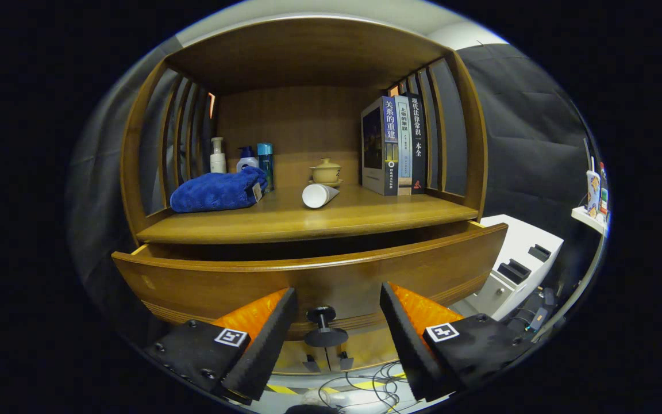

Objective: Pull open the drawer, take out the items inside it, and place them on the countertop above the cabinet.

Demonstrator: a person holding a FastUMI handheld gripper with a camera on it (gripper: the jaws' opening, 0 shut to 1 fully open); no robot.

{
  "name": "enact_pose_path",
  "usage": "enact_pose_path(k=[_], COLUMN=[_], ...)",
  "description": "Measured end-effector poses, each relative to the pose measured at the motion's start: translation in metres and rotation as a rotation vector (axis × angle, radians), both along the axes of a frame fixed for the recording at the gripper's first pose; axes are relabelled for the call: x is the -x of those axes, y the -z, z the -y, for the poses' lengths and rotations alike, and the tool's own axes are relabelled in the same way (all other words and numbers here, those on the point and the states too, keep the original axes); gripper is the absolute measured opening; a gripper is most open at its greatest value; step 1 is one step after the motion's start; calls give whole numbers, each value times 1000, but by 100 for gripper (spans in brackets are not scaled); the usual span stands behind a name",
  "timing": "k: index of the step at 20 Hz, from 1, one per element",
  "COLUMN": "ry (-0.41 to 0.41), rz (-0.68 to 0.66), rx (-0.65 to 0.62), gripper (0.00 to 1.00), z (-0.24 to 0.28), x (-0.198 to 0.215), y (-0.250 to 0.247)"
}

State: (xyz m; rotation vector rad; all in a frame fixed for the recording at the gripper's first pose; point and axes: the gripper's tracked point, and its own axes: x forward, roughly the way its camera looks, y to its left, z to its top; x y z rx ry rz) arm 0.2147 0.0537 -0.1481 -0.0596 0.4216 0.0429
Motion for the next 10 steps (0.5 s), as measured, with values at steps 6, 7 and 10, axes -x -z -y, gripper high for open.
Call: enact_pose_path(k=[6, 7, 10], ry=[14, 4, -26], rz=[-4, -12, -4], rx=[13, 8, 15], gripper=[97, 97, 96], z=[-7, -10, -10], x=[-35, -38, -39], y=[7, 9, 8])
